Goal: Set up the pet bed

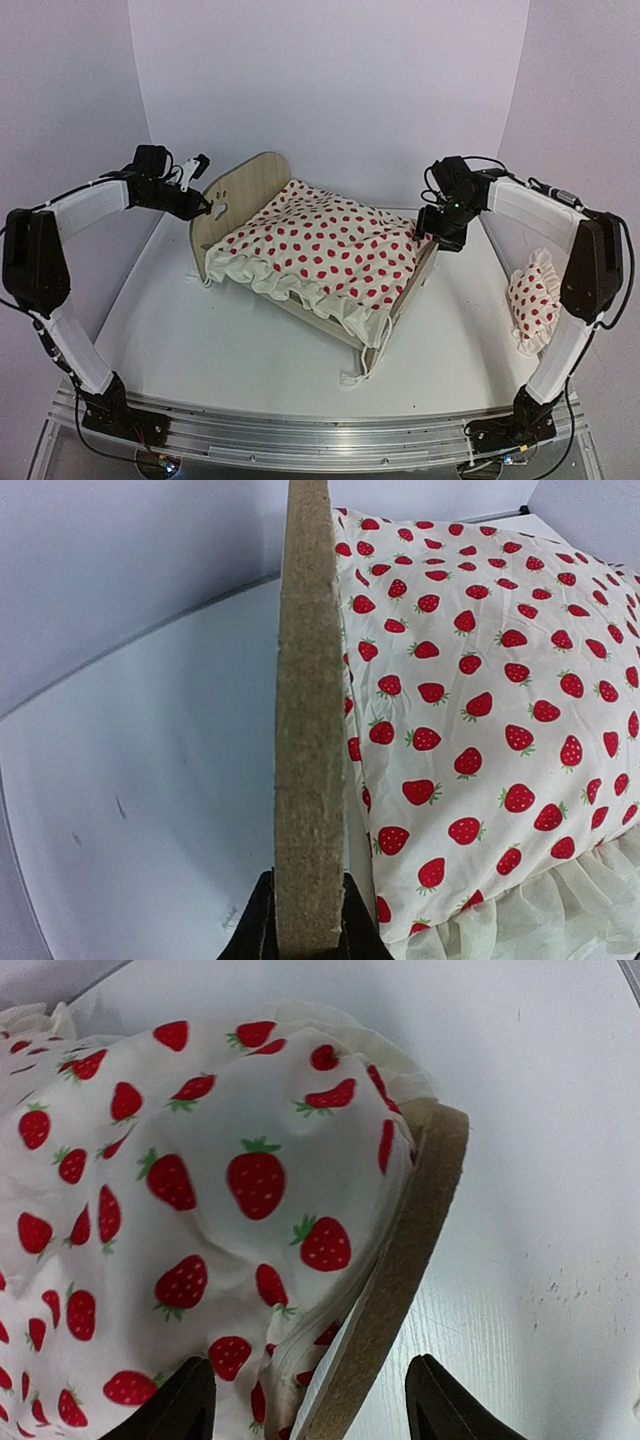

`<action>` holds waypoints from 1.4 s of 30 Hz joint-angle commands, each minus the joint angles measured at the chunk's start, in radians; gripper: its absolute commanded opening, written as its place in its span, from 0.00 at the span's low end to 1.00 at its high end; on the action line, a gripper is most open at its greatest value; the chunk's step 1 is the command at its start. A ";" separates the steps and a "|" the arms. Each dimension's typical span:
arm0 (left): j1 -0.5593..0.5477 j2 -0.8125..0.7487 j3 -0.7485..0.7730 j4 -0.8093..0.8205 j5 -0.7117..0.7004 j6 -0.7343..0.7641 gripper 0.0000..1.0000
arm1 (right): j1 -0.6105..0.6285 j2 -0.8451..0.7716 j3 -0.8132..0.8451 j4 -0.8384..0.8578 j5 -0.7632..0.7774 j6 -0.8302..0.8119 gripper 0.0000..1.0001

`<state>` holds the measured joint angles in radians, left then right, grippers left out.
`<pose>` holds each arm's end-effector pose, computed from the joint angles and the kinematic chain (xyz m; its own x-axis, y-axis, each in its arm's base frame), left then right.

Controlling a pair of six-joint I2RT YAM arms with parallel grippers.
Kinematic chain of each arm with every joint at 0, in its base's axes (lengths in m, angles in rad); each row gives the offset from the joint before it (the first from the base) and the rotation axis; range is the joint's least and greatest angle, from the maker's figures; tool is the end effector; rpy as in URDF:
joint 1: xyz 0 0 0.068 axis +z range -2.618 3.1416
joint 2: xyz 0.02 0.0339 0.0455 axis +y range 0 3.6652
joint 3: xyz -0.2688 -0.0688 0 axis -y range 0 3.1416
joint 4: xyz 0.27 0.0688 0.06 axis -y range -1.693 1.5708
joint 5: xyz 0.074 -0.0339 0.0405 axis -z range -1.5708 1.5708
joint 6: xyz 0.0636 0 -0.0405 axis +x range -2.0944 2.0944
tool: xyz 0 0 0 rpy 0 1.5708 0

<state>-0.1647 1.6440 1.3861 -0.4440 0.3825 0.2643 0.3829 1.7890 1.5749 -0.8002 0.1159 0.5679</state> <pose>0.4081 -0.0919 0.2849 -0.5016 0.3291 -0.8001 0.5846 0.8106 -0.0331 0.3990 0.1528 0.2607 -0.8331 0.2404 -0.4981 0.1585 0.9666 0.2013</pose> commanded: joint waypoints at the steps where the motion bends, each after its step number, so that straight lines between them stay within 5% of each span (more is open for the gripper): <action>1: 0.008 -0.340 -0.209 -0.074 -0.168 -0.410 0.00 | 0.032 0.110 0.092 0.013 -0.010 -0.019 0.65; 5: 0.010 -0.542 -0.346 -0.103 -0.198 -0.636 0.00 | 0.069 0.218 0.230 0.013 -0.041 -0.032 0.64; 9: 0.015 -0.555 -0.374 -0.150 -0.305 -0.678 0.00 | 0.103 0.313 0.390 0.011 -0.076 -0.059 0.64; 12: 0.016 -0.558 -0.420 -0.088 -0.234 -0.679 0.00 | 0.105 0.317 0.438 0.011 -0.066 -0.072 0.64; 22: 0.015 -0.507 -0.531 0.077 -0.122 -0.675 0.00 | 0.106 0.109 0.249 0.009 -0.026 -0.106 0.67; 26: 0.015 -0.546 -0.487 0.016 -0.144 -0.665 0.15 | 0.105 -0.043 0.146 0.001 -0.037 -0.107 0.67; 31: 0.016 -0.689 -0.454 0.006 -0.197 -0.485 0.43 | 0.105 -0.213 -0.049 -0.012 -0.190 -0.174 0.65; 35: 0.015 -0.820 -0.426 0.128 -0.177 -0.171 0.44 | 0.105 -0.285 -0.195 -0.018 -0.324 -0.241 0.62; 37: 0.014 -0.838 -0.386 0.186 -0.032 -0.063 0.45 | 0.104 -0.300 -0.255 -0.016 -0.351 -0.276 0.61; 40: -0.013 -0.737 -0.268 0.138 0.195 -0.017 0.46 | 0.097 -0.299 -0.323 -0.006 -0.384 -0.326 0.58; 42: -0.117 -0.610 -0.192 0.027 0.170 -0.023 0.48 | 0.096 -0.306 -0.375 0.032 -0.428 -0.358 0.57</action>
<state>-0.1686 0.8569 1.0549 -0.3590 0.3868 0.1227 0.4868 1.4894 1.2715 -0.8028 -0.1943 0.3054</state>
